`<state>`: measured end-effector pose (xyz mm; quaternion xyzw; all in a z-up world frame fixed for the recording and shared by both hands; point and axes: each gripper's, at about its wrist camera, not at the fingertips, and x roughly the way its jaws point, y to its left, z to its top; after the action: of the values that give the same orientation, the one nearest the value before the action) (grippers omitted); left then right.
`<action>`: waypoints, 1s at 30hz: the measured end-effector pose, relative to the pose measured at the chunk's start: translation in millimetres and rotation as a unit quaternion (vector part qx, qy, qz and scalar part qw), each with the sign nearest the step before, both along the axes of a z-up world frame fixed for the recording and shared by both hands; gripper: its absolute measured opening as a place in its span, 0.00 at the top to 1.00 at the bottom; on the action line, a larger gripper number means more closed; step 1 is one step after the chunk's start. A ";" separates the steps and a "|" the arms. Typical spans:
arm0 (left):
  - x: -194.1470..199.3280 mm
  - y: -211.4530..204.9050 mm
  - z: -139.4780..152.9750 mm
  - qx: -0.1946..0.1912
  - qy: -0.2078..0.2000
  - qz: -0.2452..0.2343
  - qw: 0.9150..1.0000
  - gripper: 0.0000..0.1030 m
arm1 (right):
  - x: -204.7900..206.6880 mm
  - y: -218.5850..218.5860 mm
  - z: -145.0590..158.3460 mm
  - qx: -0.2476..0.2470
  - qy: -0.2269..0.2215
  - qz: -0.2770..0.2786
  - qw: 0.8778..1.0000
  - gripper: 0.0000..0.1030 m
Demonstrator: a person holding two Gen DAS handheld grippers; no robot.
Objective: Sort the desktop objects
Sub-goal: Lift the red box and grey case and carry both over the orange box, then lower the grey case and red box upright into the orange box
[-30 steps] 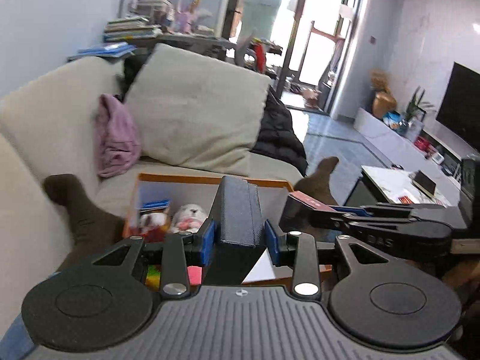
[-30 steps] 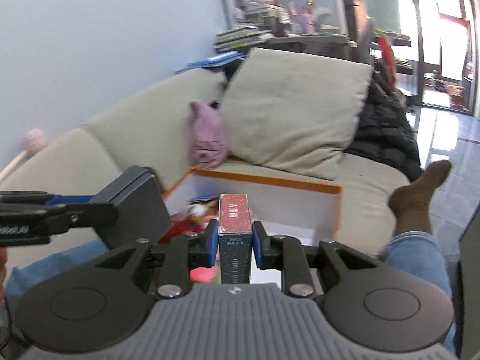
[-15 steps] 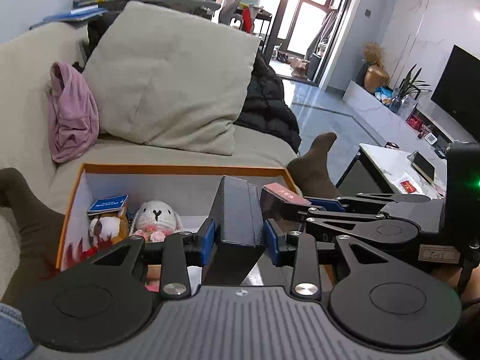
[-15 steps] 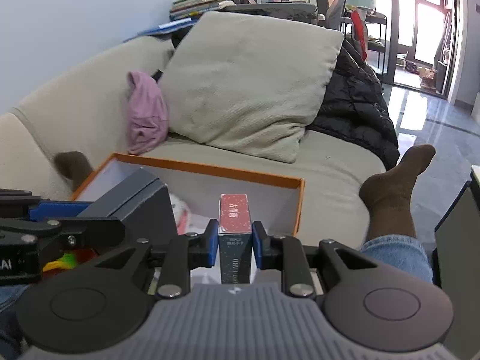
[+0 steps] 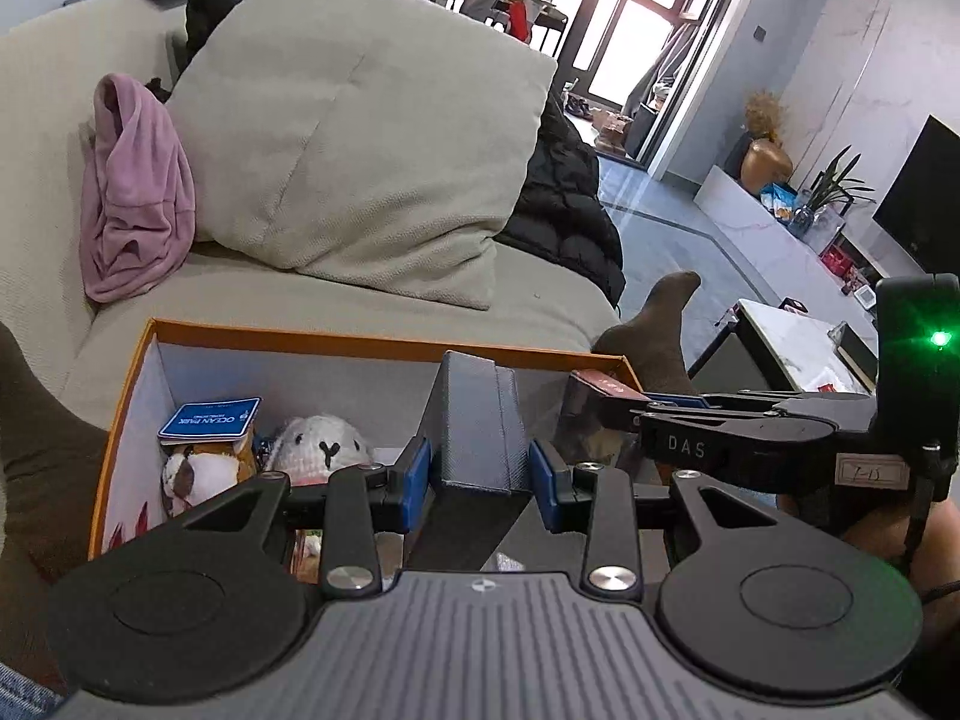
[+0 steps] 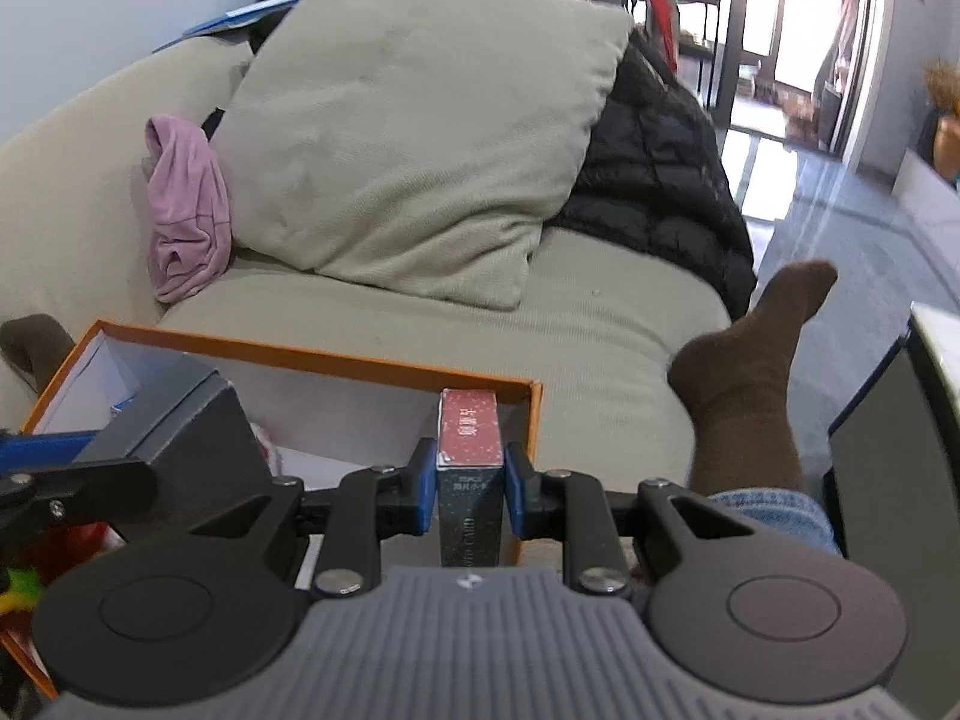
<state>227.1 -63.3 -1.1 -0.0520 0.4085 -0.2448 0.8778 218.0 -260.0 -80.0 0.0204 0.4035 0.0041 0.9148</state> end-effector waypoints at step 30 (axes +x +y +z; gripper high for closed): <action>12.0 -33.7 -47.2 -0.023 0.095 -0.019 0.995 0.60 | -18.1 -1.1 1.6 -0.008 0.061 0.100 0.993 0.77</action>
<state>239.1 -97.0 -48.4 -0.0874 0.4849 -0.2647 0.8289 199.9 -261.1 -78.4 -0.0272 0.4584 0.0910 0.8837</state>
